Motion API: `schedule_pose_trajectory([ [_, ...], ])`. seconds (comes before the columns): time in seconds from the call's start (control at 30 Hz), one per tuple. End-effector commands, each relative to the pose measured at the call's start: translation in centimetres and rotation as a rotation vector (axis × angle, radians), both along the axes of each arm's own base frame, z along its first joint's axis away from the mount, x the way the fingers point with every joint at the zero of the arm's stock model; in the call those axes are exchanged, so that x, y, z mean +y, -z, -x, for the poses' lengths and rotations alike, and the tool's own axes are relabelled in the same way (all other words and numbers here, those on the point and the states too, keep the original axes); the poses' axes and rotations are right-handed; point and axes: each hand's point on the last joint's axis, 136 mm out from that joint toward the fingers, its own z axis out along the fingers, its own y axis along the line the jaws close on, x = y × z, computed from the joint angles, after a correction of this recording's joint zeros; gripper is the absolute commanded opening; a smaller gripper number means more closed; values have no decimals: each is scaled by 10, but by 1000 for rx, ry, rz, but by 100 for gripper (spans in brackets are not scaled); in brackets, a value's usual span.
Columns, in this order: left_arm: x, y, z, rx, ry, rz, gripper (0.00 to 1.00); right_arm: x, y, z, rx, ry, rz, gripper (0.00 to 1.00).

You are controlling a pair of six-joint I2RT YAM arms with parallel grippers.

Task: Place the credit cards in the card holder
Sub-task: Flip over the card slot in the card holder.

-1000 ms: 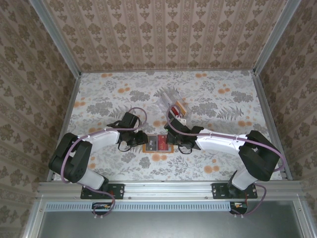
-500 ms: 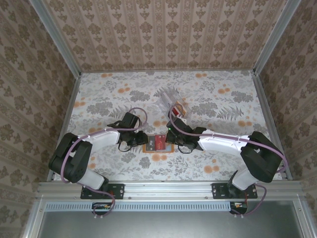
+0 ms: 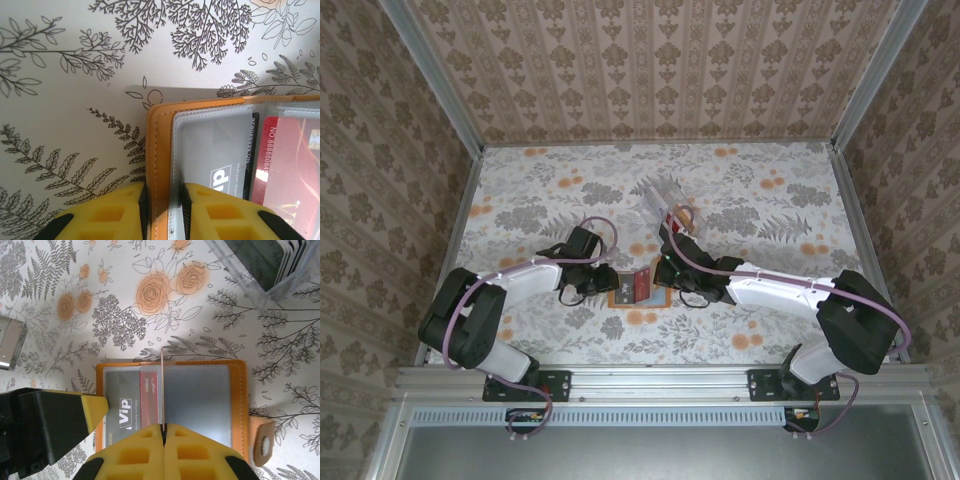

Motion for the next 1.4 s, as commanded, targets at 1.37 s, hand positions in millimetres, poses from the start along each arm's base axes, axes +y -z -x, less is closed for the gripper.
schedule_pose_trajectory([
  [1.37,6,-19,-4,-71,-24,-26,37,-11,-1,-3,33,31,32,0],
])
